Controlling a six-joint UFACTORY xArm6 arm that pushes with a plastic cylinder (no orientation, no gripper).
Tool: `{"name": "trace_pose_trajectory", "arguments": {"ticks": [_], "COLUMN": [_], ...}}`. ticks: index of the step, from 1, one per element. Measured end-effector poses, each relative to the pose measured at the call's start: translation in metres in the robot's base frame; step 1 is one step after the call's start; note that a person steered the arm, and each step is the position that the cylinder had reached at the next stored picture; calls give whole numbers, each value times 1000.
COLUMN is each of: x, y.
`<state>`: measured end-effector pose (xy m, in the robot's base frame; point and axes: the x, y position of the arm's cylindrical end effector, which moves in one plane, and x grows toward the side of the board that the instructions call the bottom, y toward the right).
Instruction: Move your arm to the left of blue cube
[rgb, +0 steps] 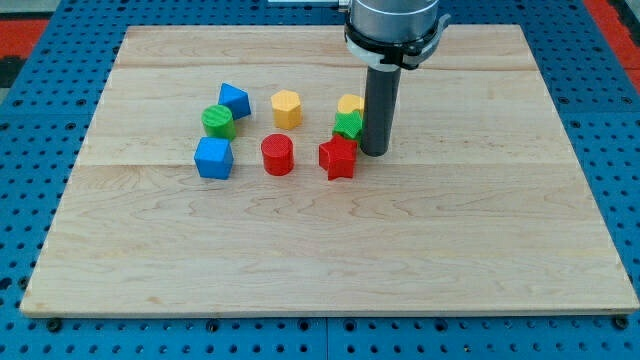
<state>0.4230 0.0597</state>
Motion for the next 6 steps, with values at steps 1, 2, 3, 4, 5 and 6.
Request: {"name": "trace_pose_trajectory", "arguments": {"ticks": [1, 2, 3, 4, 5, 6], "x": [0, 32, 62, 62, 73, 53], "y": [2, 21, -42, -117, -199, -238]}}
